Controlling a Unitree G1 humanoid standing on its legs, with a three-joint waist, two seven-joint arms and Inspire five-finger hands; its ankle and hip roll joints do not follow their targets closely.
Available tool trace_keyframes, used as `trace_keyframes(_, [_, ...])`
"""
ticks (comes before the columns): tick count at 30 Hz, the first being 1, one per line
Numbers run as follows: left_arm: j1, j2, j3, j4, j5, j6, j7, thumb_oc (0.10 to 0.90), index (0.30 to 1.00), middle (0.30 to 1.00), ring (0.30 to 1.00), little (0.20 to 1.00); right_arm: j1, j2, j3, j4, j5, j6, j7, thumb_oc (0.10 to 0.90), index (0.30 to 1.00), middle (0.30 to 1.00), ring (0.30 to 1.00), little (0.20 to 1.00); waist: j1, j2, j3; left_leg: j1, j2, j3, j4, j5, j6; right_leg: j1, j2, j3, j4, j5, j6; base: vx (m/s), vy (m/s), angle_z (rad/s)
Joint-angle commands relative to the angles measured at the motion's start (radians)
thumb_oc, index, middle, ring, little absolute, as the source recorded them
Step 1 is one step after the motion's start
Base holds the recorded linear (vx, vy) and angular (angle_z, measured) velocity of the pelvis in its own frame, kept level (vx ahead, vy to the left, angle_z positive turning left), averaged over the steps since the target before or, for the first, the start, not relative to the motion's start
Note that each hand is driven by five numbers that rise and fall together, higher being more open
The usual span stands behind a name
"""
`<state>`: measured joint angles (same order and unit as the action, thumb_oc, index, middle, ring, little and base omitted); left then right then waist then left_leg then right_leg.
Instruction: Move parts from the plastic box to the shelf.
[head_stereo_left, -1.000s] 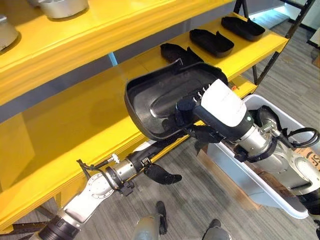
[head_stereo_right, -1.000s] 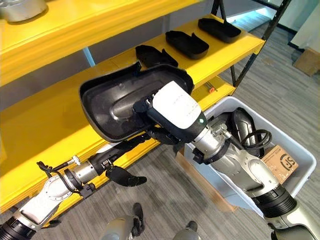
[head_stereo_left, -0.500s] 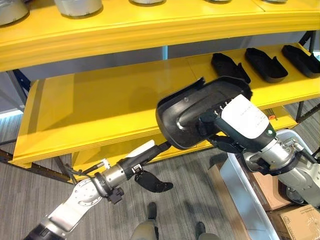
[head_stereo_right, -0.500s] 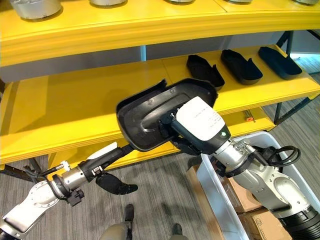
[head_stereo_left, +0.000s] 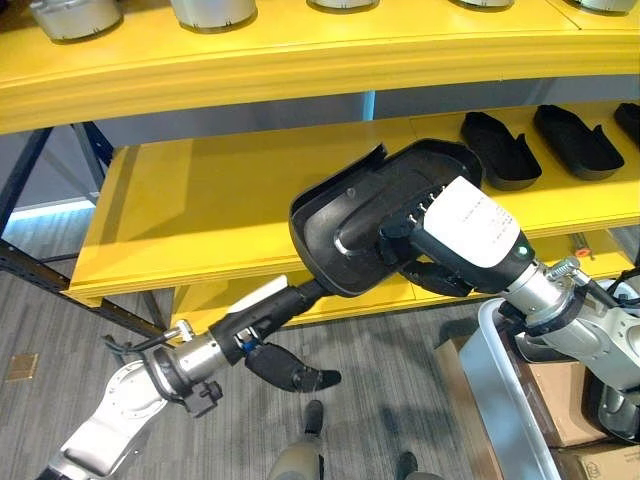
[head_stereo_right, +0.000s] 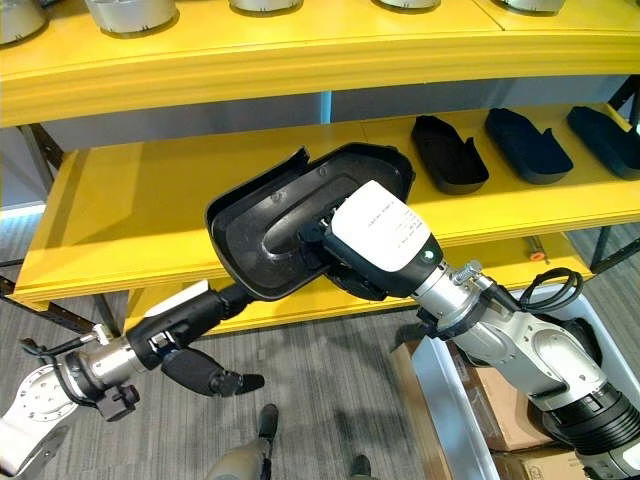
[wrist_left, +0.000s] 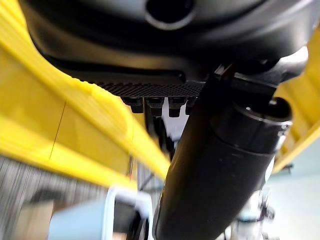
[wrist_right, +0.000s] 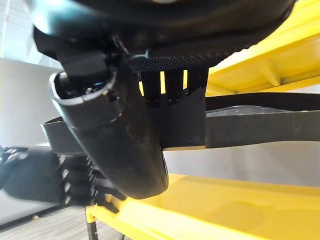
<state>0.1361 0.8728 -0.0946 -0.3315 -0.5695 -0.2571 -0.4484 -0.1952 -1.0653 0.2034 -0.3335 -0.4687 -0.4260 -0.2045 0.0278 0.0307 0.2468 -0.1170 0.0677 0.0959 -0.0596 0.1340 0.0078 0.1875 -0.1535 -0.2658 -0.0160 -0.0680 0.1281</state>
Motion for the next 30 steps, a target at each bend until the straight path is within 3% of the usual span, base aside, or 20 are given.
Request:
trace_keyframes(1, [0.004, -0.053, 0.113, -0.049, -0.195, -0.091, -0.026, 0.900, 1.000, 1.000, 1.000, 1.000, -0.047, 0.006, -0.115, -0.047, 0.015, -0.030, -0.062, 0.400, 0.300, 0.300, 0.300, 0.300, 0.022, -0.016, -0.047, 0.071, 0.056, 0.109, 0.149, -0.167, -0.065, -0.153, 0.022, -0.068, 0.152, -0.051, -0.079, 0.06, -0.044, 1.20])
trace_keyframes(2, [0.015, -0.071, 0.124, -0.048, -0.219, -0.082, -0.061, 0.900, 1.000, 1.000, 1.000, 1.000, -0.017, 0.023, -0.139, -0.046, 0.001, -0.039, -0.060, 0.400, 0.300, 0.300, 0.300, 0.300, 0.023, -0.018, -0.047, 0.074, 0.022, 0.129, 0.145, -0.182, -0.046, -0.151, 0.027, -0.078, 0.145, -0.044, -0.075, 0.07, -0.040, 0.78])
trace_keyframes(3, [0.017, -0.072, 0.126, -0.050, -0.220, -0.080, -0.066, 0.900, 1.000, 1.000, 1.000, 1.000, -0.011, 0.025, -0.143, -0.047, 0.000, -0.041, -0.060, 0.400, 0.300, 0.300, 0.300, 0.300, 0.023, -0.018, -0.047, 0.076, 0.018, 0.132, 0.144, -0.183, -0.043, -0.150, 0.028, -0.080, 0.145, -0.043, -0.074, 0.11, -0.024, 0.37])
trace_keyframes(4, [0.031, -0.097, 0.132, -0.047, -0.248, -0.093, -0.088, 0.900, 1.000, 1.000, 1.000, 1.000, 0.020, 0.042, -0.159, -0.044, -0.029, -0.050, -0.067, 0.400, 0.300, 0.300, 0.300, 0.300, 0.029, -0.019, -0.047, 0.083, -0.026, 0.148, 0.119, -0.189, -0.017, -0.148, 0.039, -0.091, 0.142, -0.037, -0.069, 0.09, 0.003, 0.44])
trace_keyframes(6, [0.038, -0.122, 0.132, -0.048, -0.300, -0.065, -0.143, 0.900, 1.000, 1.000, 1.000, 1.000, 0.024, 0.065, -0.154, -0.029, -0.045, -0.063, -0.063, 0.400, 0.300, 0.300, 0.300, 0.300, 0.041, -0.018, -0.049, 0.095, -0.057, 0.123, 0.078, -0.178, 0.003, -0.164, 0.052, -0.080, 0.168, -0.047, -0.067, 0.14, 0.049, 0.49])
trace_keyframes(11, [0.030, -0.156, 0.111, -0.023, -0.418, -0.007, -0.309, 0.900, 1.000, 1.000, 1.000, 1.000, -0.061, 0.098, -0.093, 0.032, -0.073, -0.089, -0.023, 0.400, 0.300, 0.300, 0.300, 0.300, 0.055, -0.042, -0.045, 0.084, -0.060, 0.128, 0.107, -0.216, 0.040, -0.206, 0.067, -0.047, 0.281, -0.106, -0.083, 0.13, 0.141, 0.21])
trace_keyframes(14, [0.006, -0.148, 0.108, -0.003, -0.424, -0.005, -0.305, 0.900, 1.000, 1.000, 1.000, 1.000, -0.085, 0.094, -0.084, 0.043, -0.089, -0.099, 0.001, 0.400, 0.300, 0.300, 0.300, 0.300, 0.055, -0.051, -0.034, 0.077, -0.079, 0.111, 0.142, -0.257, 0.074, -0.258, 0.051, -0.029, 0.507, -0.124, -0.058, 0.13, 0.182, 0.12])
trace_keyframes(15, [-0.013, -0.160, 0.102, 0.007, -0.397, 0.003, -0.302, 0.900, 1.000, 1.000, 1.000, 1.000, -0.094, 0.096, -0.081, 0.051, -0.100, -0.106, 0.005, 0.400, 0.300, 0.300, 0.300, 0.300, 0.056, -0.045, -0.016, 0.063, -0.075, 0.107, 0.158, -0.253, 0.099, -0.338, 0.028, -0.031, 0.710, -0.072, -0.044, 0.04, 0.165, -0.10])
trace_keyframes(16, [-0.013, -0.176, 0.097, 0.004, -0.381, 0.018, -0.307, 0.900, 1.000, 1.000, 1.000, 1.000, -0.092, 0.100, -0.086, 0.051, -0.106, -0.103, 0.022, 0.400, 0.300, 0.300, 0.300, 0.300, 0.054, -0.049, -0.005, 0.069, -0.082, 0.089, 0.168, -0.264, 0.105, -0.382, 0.020, 0.002, 0.793, -0.045, -0.034, 0.04, 0.116, -0.11])
trace_keyframes(17, [-0.011, -0.179, 0.096, 0.002, -0.375, 0.020, -0.306, 0.900, 1.000, 1.000, 1.000, 1.000, -0.092, 0.100, -0.089, 0.052, -0.112, -0.101, 0.024, 0.400, 0.300, 0.300, 0.300, 0.300, 0.054, -0.050, -0.003, 0.071, -0.084, 0.084, 0.168, -0.265, 0.105, -0.389, 0.019, 0.011, 0.795, -0.039, -0.032, 0.09, -0.004, -0.07])
trace_keyframes(18, [-0.010, -0.180, 0.094, -0.003, -0.364, 0.022, -0.301, 0.900, 1.000, 1.000, 1.000, 1.000, -0.091, 0.101, -0.092, 0.059, -0.122, -0.102, 0.023, 0.400, 0.300, 0.300, 0.300, 0.300, 0.055, -0.053, -0.001, 0.074, -0.086, 0.075, 0.166, -0.267, 0.106, -0.395, 0.016, 0.021, 0.786, -0.030, -0.030, 0.07, -0.148, 0.05])
trace_keyframes(21, [-0.021, -0.141, 0.085, -0.005, -0.405, 0.030, -0.319, 0.900, 1.000, 1.000, 1.000, 1.000, -0.064, 0.073, -0.123, 0.082, -0.109, -0.075, 0.026, 0.400, 0.300, 0.300, 0.300, 0.300, 0.051, -0.061, 0.009, 0.086, -0.085, 0.021, 0.159, -0.276, 0.100, -0.389, -0.026, 0.103, 0.590, 0.066, -0.008, 0.07, -0.308, 0.24])
trace_keyframes(22, [-0.034, -0.112, 0.079, 0.006, -0.422, 0.030, -0.344, 0.900, 1.000, 1.000, 1.000, 1.000, -0.064, 0.063, -0.128, 0.091, -0.121, -0.049, 0.026, 0.400, 0.300, 0.300, 0.300, 0.300, 0.047, -0.071, 0.013, 0.088, -0.071, -0.008, 0.171, -0.288, 0.082, -0.374, -0.069, 0.167, 0.400, 0.125, 0.013, 0.04, -0.419, 0.25])
trace_keyframes(24, [-0.036, -0.094, 0.068, 0.009, -0.422, 0.021, -0.356, 0.900, 1.000, 1.000, 1.000, 1.000, -0.063, 0.056, -0.140, 0.098, -0.113, -0.037, 0.038, 0.400, 0.300, 0.300, 0.300, 0.300, 0.039, -0.083, 0.011, 0.082, -0.057, -0.025, 0.185, -0.298, 0.066, -0.355, -0.103, 0.223, 0.255, 0.183, 0.036, 0.07, -0.488, 0.49])
trace_keyframes(26, [-0.033, -0.066, 0.047, 0.003, -0.433, 0.006, -0.358, 0.900, 1.000, 1.000, 1.000, 1.000, -0.055, 0.039, -0.161, 0.112, -0.059, -0.022, 0.068, 0.400, 0.300, 0.300, 0.300, 0.300, 0.030, -0.106, 0.015, 0.082, -0.038, -0.045, 0.210, -0.334, 0.049, -0.346, -0.147, 0.298, 0.110, 0.286, 0.073, 0.12, -0.628, 0.80])
trace_keyframes(28, [-0.023, -0.042, 0.044, -0.015, -0.450, -0.006, -0.359, 0.900, 1.000, 1.000, 1.000, 1.000, -0.034, 0.011, -0.192, 0.117, 0.000, -0.010, 0.128, 0.400, 0.300, 0.300, 0.300, 0.300, 0.037, -0.151, 0.018, 0.056, 0.012, -0.063, 0.261, -0.371, 0.011, -0.302, -0.154, 0.287, 0.024, 0.271, 0.105, -0.01, -0.820, 0.88])
trace_keyframes(30, [-0.057, -0.042, 0.021, -0.021, -0.446, -0.010, -0.342, 0.900, 1.000, 1.000, 1.000, 1.000, -0.022, -0.010, -0.202, 0.119, -0.003, -0.001, 0.135, 0.400, 0.300, 0.300, 0.300, 0.300, 0.052, -0.184, 0.043, 0.008, 0.074, -0.061, 0.289, -0.339, -0.029, -0.289, -0.126, 0.212, 0.048, 0.225, 0.099, -0.20, -0.678, 0.85])
